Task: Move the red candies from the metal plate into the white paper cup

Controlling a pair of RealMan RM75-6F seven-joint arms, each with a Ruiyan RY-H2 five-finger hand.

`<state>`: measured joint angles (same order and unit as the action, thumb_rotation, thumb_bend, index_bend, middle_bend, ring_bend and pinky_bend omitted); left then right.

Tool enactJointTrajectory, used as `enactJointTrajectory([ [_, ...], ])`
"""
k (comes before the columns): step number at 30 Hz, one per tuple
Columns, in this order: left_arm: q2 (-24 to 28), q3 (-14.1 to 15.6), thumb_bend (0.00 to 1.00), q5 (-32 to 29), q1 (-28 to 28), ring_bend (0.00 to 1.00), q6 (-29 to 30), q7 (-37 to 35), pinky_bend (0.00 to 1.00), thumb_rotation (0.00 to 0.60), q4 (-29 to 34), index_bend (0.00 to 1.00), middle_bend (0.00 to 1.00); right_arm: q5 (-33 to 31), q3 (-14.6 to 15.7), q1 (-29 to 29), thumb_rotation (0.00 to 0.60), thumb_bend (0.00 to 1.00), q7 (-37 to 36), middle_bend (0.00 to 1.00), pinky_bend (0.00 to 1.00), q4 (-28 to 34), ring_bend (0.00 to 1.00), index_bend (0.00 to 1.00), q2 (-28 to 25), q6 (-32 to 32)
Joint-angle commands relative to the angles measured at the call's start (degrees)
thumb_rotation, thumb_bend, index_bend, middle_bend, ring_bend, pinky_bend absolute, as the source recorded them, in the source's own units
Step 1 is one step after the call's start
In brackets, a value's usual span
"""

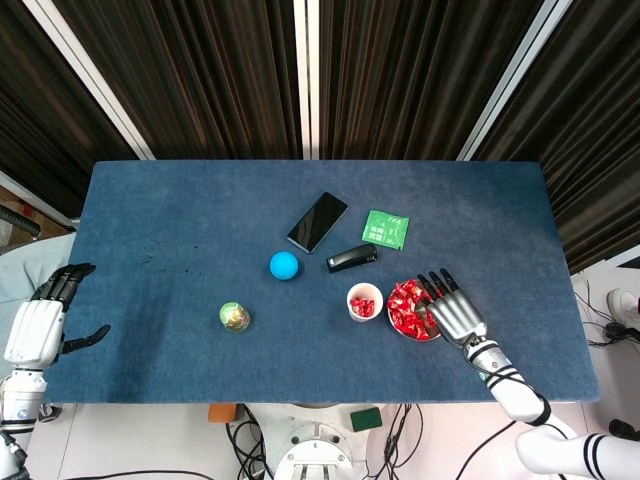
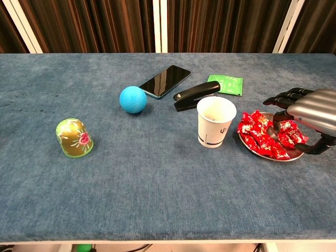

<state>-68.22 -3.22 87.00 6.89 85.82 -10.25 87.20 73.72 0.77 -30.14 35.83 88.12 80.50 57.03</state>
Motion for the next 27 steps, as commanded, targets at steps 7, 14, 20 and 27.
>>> enactJointTrajectory([
  [7,0.0,-0.1,0.12,0.1,0.1,0.10,0.1,-0.4,0.24,0.600,-0.1,0.16,0.14,-1.7,-0.2,-0.6,0.600,0.35,2.4,0.00,0.00,0.9,0.00,0.40,0.0,-0.8],
  [14,0.0,-0.1,0.12,0.1,0.0,0.10,0.2,-0.5,0.24,0.600,-0.2,0.16,0.14,-2.8,-0.1,-0.9,0.600,0.35,3.6,0.00,0.00,1.3,0.00,0.44,0.1,-0.9],
  [20,-0.1,-0.1,0.12,0.0,0.0,0.10,0.1,-0.6,0.24,0.600,-0.4,0.16,0.14,-3.2,0.2,-1.0,0.600,0.35,4.0,0.00,0.00,1.2,0.00,0.46,0.3,-0.9],
  [27,-0.2,-0.1,0.12,-0.1,0.0,0.10,0.1,-0.8,0.24,0.600,-0.6,0.16,0.14,-3.1,0.3,-1.0,0.600,0.35,3.7,0.00,0.00,1.0,0.00,0.52,0.5,-0.6],
])
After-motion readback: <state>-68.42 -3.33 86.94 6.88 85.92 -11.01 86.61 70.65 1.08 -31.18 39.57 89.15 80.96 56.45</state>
